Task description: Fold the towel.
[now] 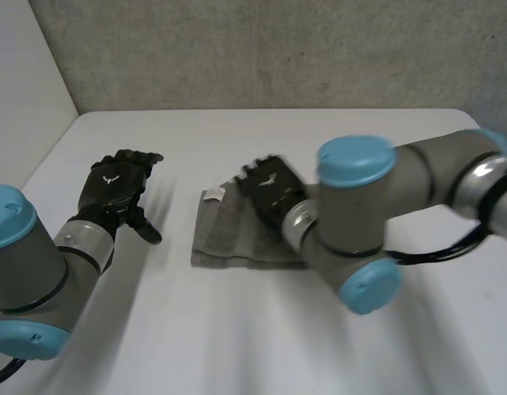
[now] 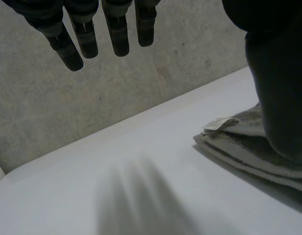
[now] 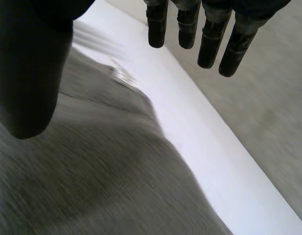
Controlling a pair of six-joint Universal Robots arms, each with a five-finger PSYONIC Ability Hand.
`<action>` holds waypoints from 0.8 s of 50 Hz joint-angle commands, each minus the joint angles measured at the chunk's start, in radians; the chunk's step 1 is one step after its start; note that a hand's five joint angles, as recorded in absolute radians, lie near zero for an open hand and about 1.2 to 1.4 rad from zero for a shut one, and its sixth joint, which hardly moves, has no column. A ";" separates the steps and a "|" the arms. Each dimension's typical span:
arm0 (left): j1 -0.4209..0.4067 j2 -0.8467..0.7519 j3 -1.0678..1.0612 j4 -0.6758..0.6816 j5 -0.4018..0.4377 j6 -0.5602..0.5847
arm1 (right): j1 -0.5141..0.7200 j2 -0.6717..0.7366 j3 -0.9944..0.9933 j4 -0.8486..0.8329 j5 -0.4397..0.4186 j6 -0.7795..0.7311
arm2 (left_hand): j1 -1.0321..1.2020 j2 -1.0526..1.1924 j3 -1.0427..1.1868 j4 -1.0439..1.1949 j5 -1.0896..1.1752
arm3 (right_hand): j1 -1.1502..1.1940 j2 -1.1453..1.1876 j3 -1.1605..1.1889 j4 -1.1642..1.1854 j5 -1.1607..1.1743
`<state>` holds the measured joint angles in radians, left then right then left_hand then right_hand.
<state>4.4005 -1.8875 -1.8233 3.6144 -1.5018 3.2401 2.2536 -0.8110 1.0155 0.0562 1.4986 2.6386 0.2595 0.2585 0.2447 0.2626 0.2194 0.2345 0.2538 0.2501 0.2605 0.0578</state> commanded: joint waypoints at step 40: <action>-0.151 -0.010 0.027 0.073 -0.014 0.084 | -0.580 -0.425 0.738 -0.131 -0.155 -0.331 | -0.084 -0.083 -0.069 -0.087 -0.219 | 1.162 1.143 1.146 1.136 1.164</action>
<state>4.2439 -1.9223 -1.8024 3.6894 -1.5147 3.3314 1.7320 -1.1876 1.7558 -0.1240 1.3469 2.5514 0.2579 0.2546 0.2444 0.2626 0.2183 1.2879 1.2560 1.3349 1.3388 1.1505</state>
